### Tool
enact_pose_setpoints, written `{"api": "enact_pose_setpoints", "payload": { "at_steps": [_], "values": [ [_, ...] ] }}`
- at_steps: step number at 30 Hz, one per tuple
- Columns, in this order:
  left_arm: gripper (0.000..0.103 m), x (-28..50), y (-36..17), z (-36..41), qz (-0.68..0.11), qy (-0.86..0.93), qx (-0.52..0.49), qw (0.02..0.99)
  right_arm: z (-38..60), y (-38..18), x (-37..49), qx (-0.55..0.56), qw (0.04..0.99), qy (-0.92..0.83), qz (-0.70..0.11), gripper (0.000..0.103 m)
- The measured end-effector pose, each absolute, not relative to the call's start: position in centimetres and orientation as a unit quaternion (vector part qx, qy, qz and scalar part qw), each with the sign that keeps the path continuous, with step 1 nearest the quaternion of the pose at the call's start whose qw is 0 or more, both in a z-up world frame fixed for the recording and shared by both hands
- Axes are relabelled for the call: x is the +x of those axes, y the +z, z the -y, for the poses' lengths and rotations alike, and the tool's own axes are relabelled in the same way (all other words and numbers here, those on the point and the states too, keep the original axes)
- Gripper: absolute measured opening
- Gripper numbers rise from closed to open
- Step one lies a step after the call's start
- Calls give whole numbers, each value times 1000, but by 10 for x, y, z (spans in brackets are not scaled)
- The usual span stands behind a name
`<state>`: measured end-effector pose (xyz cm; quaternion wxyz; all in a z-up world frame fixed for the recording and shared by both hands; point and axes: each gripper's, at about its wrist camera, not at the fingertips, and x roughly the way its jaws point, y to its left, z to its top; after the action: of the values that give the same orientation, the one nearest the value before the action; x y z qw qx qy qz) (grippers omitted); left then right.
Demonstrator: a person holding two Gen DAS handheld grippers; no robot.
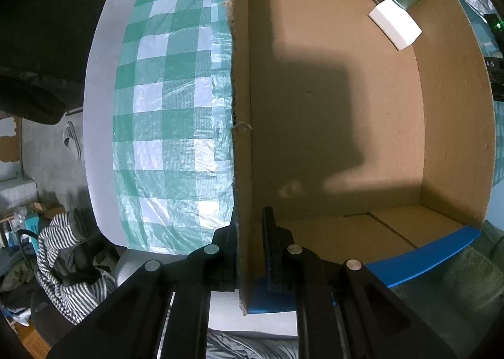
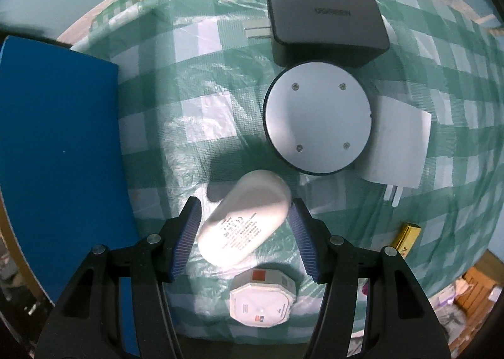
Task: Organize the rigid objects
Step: 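Move the right tool back and grasp the white oval case, then carry the white oval case toward the box with the right tool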
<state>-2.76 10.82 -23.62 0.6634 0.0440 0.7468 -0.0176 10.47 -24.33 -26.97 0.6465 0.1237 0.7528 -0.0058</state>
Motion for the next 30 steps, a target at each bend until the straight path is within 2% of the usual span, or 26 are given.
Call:
{"api": "enact_pose_setpoints", "payload": {
  "at_steps": [3,5,7,14,23,30],
  "values": [
    [11,-28,-236,-108,-748,-17,44,663,241,-273,106,112,646,-2,-755,53],
    [11,-28,-236,-108,-748,-17,43,662,238,-273,109,101,649,7,-754,42],
    [11,-28,-237,-108,-749,-17,44,661,232,-272,112,82,652,20,-753,37],
    [11,-29,-236,-108,-748,-17,44,662,205,-271,118,3,664,64,-745,37],
    [11,-29,-236,-110,-749,-19,44,660,203,-277,110,-2,668,68,-741,37],
    [11,-29,-234,-109,-747,-20,45,663,205,-250,89,-9,675,87,-732,37]
  ]
}}
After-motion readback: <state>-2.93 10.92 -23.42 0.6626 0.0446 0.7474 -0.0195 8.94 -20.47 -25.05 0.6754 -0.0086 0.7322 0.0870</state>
